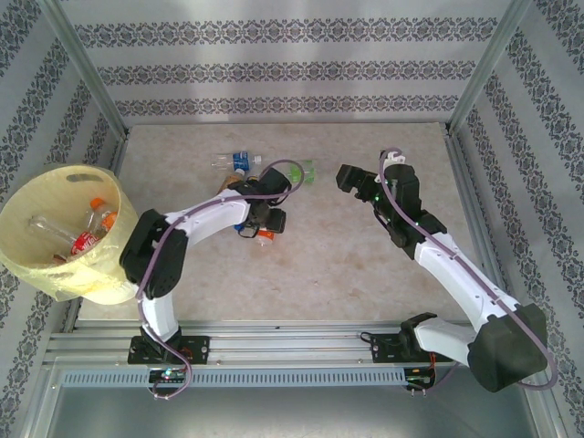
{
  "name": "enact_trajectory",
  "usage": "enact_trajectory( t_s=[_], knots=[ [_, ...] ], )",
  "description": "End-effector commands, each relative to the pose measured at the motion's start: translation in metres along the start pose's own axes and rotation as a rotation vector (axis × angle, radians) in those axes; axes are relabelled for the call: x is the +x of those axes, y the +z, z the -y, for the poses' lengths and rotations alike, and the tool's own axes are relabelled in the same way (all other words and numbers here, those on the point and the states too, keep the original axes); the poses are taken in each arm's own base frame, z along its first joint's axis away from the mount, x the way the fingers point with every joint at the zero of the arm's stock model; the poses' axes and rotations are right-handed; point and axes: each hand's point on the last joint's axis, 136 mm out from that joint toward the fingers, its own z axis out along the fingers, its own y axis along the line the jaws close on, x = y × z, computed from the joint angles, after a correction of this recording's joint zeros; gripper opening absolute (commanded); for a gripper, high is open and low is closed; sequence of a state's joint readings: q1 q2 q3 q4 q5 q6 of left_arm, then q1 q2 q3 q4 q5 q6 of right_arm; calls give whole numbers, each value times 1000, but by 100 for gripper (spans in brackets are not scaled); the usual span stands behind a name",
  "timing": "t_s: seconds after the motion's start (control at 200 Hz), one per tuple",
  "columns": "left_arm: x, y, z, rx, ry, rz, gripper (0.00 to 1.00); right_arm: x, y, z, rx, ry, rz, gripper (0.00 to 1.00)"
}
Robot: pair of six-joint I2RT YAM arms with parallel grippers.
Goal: Put the plastic bottles in the bin
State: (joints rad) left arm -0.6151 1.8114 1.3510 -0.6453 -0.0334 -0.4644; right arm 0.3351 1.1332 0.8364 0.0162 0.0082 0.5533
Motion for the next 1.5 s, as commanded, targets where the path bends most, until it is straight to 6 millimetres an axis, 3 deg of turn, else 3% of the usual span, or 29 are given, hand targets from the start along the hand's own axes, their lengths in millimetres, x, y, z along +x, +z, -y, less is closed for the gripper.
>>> enact_trajectory(
  t_s=[0.0, 0.325, 0.53, 0.804, 1.004, 1.149, 1.289, 1.494],
  knots=[
    [-26, -38, 12, 66, -5, 127, 49, -12, -8, -10, -67, -41, 61, 98],
    [-63, -107, 9, 121, -33, 310, 48, -22, -14, -42, -214, -101, 122, 98],
    [-84, -147, -16, 60, -74, 442, 48, -18, -9, -69, -286, -192, 158, 98],
    [-99, -214, -77, -85, -147, 597, 48, -6, -1, -114, -415, -310, 123, 98],
    [-94, -263, -143, -283, -242, 667, 48, 2, 5, -146, -526, -366, 98, 98],
    [-85, -306, -182, -457, -288, 726, 49, 2, 11, -162, -576, -381, 87, 98],
    [-73, -333, -215, -594, -335, 738, 50, 1, 19, -170, -600, -376, 74, 98],
    [-30, -390, -282, -955, -489, 751, 50, -1, 23, -175, -605, -368, 76, 98]
  ],
)
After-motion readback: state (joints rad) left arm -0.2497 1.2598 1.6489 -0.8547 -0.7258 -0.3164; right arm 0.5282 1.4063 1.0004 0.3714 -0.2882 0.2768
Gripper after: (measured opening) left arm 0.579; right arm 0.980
